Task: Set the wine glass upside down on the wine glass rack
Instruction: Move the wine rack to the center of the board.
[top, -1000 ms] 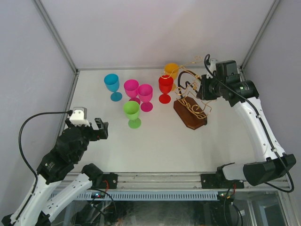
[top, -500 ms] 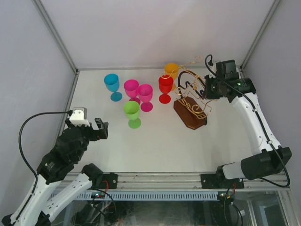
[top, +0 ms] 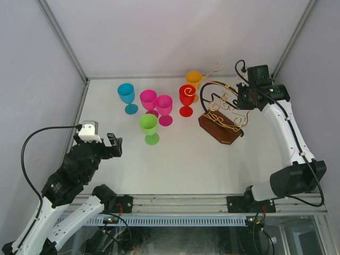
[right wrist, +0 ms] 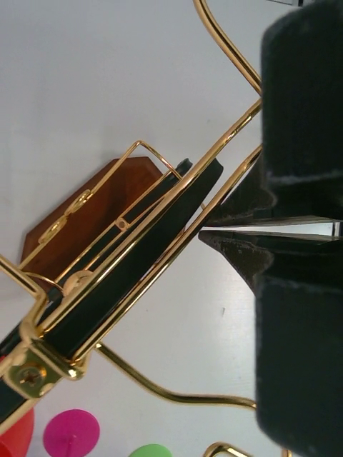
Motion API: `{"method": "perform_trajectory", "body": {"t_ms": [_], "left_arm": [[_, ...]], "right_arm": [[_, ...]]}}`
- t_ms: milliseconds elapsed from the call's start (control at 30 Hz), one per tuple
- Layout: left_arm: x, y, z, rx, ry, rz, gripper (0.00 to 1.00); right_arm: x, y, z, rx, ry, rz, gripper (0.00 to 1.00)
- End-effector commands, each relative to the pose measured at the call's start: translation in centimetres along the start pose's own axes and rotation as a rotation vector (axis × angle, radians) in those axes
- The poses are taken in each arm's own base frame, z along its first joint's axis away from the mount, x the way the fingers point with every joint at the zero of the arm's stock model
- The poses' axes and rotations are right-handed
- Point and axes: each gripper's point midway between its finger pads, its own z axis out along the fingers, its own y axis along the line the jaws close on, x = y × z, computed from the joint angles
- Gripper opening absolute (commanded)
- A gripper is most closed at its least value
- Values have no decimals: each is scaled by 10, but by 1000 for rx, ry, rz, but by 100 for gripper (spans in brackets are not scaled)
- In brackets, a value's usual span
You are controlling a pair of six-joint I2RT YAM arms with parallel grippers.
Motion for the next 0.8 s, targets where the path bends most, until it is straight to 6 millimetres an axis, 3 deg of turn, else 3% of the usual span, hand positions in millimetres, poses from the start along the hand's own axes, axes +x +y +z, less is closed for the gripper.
{"method": "perform_trajectory", "body": {"t_ms": [0,133,333,400,767], "left_arm": [[-2,-2,4,3,-16,8,100],[-2,0,4,-7,-16,8,100],[-2,3,4,-30,-15,0,100],[-2,4,5,-39,-15,-2,100],[-4,9,4,-66,-28,-24,100]], "right_arm": [[-31,-13,-8,57,-94,-13,4],[-35,-15,-5,50,-97,-6,7],[-27,-5,-14,-13,-126,1,21],[-27,-1,-24,-41,-153,2,34],[-30,24,-96,-169,-352,-15,68]]}}
